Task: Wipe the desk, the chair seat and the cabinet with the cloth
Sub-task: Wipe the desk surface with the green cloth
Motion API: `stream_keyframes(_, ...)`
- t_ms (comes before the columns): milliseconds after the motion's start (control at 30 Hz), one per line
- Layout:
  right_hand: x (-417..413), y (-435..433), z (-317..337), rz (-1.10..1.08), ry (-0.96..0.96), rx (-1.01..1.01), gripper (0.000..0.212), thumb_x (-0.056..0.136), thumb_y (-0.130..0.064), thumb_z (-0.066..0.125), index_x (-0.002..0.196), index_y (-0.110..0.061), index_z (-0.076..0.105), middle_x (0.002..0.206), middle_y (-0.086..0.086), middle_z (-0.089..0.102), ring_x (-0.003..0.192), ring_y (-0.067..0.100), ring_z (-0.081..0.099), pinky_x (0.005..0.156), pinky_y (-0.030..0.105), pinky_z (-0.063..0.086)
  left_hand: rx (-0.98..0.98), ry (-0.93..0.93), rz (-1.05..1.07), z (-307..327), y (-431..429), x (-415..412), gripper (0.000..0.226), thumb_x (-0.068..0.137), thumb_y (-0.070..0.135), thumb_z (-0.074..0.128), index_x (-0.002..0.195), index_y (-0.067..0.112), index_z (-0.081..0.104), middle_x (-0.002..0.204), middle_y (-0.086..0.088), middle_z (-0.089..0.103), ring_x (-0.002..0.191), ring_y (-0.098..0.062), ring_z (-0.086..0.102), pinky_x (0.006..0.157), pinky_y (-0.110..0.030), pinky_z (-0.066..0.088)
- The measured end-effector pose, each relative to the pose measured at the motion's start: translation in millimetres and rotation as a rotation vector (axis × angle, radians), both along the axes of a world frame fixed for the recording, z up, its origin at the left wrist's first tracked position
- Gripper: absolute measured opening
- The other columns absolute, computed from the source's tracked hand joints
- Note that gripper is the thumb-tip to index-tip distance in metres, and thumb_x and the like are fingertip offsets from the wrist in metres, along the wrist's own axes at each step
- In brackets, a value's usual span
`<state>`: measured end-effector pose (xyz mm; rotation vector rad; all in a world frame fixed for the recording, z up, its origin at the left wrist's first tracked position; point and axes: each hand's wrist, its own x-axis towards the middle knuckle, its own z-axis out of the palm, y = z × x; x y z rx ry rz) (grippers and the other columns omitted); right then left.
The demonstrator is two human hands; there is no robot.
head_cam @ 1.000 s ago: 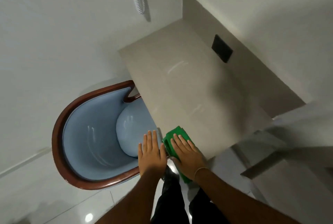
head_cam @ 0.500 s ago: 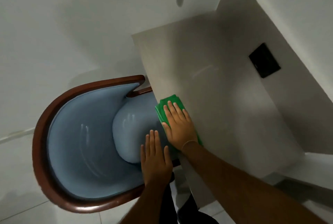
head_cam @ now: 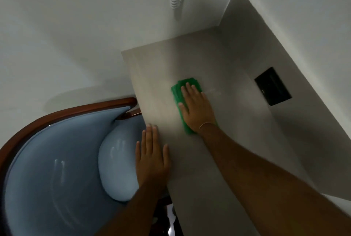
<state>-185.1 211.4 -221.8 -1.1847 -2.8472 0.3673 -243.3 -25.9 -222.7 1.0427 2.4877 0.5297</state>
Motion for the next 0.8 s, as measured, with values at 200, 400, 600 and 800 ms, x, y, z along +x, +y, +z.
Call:
stream_keyframes(200,45,117,-2,-0.304,-0.051,0.020,0.067,0.110,-0.048,0.024,0.168,-0.016,0.014,0.176,0.007,0.015,0.163,0.024,0.013,0.133,0.046,0.013,-0.023,0.040,0.075,-8,67,-12,0.078,0.112,0.052,0.020,0.179,0.018,0.000,0.189,-0.001,-0.006,0.175,-0.017,-0.009,0.142,-0.041,-0.004)
stream_keyframes(400,58,177,-2,-0.290,-0.063,0.043,0.066,0.110,-0.047,0.023,0.168,-0.015,0.015,0.176,0.007,0.015,0.163,0.025,0.014,0.133,0.045,0.012,-0.016,0.110,0.099,-21,72,-9,0.077,0.113,0.051,0.025,0.180,0.017,0.007,0.189,-0.003,-0.001,0.176,-0.021,-0.005,0.142,-0.040,-0.005)
stream_keyframes(600,45,206,-2,-0.259,-0.082,0.056,0.064,0.112,-0.045,0.026,0.168,-0.017,0.015,0.176,0.005,0.016,0.162,0.024,0.015,0.132,0.046,0.015,-0.034,0.146,0.110,-20,73,-7,0.076,0.111,0.050,0.029,0.179,0.018,0.016,0.189,-0.005,0.009,0.176,-0.024,0.007,0.141,-0.036,-0.006)
stream_keyframes(800,-22,239,1,-0.286,-0.095,0.054,0.065,0.112,-0.043,0.025,0.168,-0.014,0.014,0.176,0.008,0.014,0.163,0.027,0.014,0.132,0.048,0.014,-0.049,0.182,0.090,-27,78,-10,0.075,0.111,0.048,0.034,0.178,0.017,0.019,0.188,-0.007,0.014,0.175,-0.028,0.013,0.140,-0.043,0.006)
